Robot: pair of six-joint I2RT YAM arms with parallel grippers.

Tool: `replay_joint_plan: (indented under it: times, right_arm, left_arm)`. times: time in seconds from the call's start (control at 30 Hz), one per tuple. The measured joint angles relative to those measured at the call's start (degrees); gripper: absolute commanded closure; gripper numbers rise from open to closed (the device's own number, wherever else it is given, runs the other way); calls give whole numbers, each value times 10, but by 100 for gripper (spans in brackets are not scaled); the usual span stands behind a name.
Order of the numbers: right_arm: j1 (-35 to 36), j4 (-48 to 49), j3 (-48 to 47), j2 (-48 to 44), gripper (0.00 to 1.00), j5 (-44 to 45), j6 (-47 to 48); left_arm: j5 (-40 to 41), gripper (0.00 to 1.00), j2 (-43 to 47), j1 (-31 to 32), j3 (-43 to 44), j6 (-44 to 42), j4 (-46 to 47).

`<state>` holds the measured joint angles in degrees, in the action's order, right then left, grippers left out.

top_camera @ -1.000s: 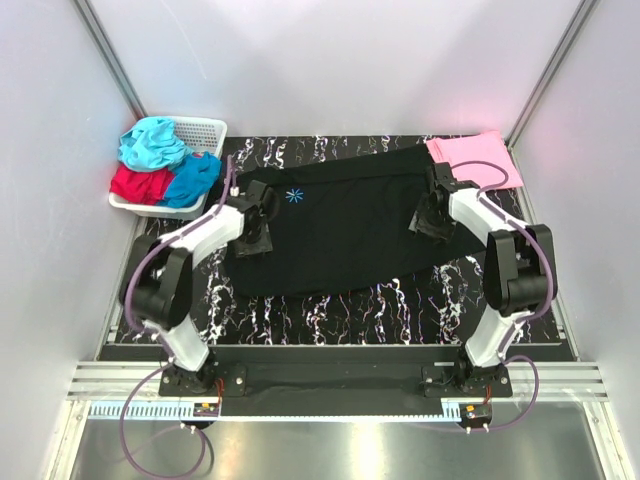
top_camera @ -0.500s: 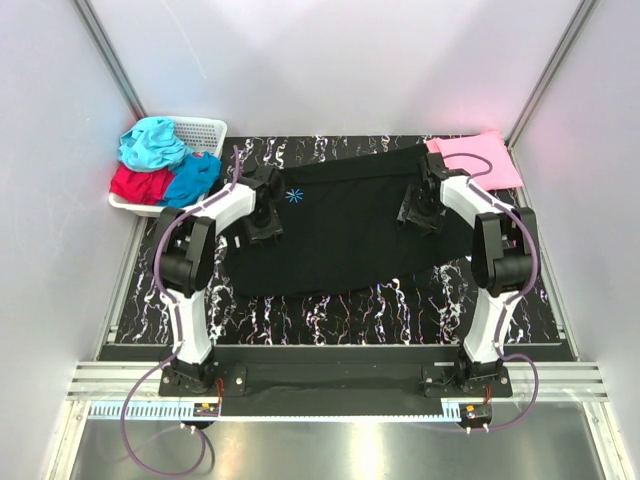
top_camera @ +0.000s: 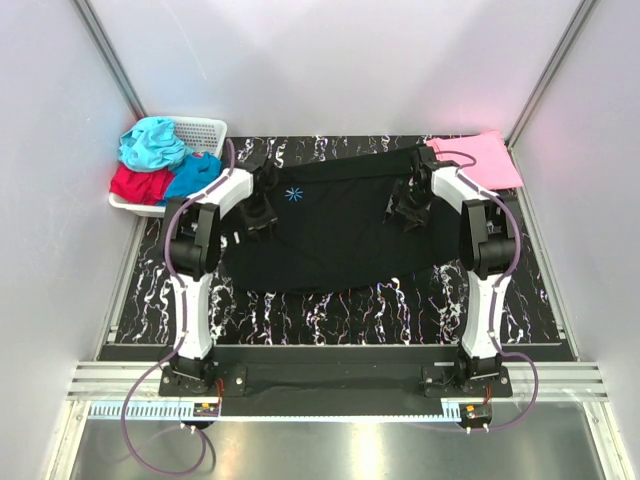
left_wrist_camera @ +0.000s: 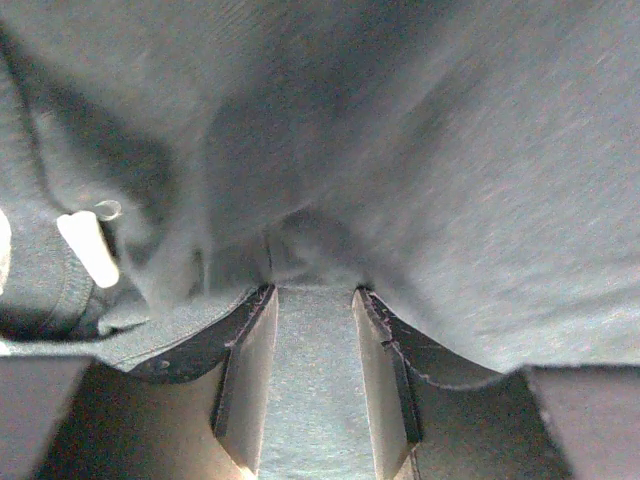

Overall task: Fold and stack the t-shirts
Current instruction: Flatten the tshirt out

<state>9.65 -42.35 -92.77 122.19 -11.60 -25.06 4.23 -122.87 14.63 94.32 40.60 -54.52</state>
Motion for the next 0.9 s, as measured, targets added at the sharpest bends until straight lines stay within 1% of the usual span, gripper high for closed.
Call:
replay_joint_plan:
  times: [0.17, 0.27, 0.43, 0.5, 0.6, 0.73, 0.83, 0.9]
  right_arm:
    - [0, -14, -50, 37, 29, -17, 1]
    - [0, -26, -77, 53, 29, -21, 4]
    - [0, -48, -135, 88, 29, -30, 9]
    - [-1, -56, -161, 103, 29, -30, 10]
    - [-2, -73, -204, 127, 29, -30, 13]
    - [-3, -90, -246, 148, 30, -30, 20]
    - [-3, -99, -266, 155, 30, -29, 28]
    - [-3, -103, -271, 156, 30, -27, 35]
  left_arm:
    - [-6, 60, -65, -7, 107, 0, -39]
    - [-15, 60, -113, -16, 191, 0, -63]
    - [-31, 66, -181, -43, 313, 7, -91]
    - [-33, 68, -196, -57, 341, 14, -93]
    - [-31, 69, -212, -79, 370, 19, -95]
    - [-15, 70, -215, -94, 377, 11, -85]
    - [-10, 68, -203, -96, 354, -1, -59]
    - [-9, 67, -177, -96, 308, -18, -26]
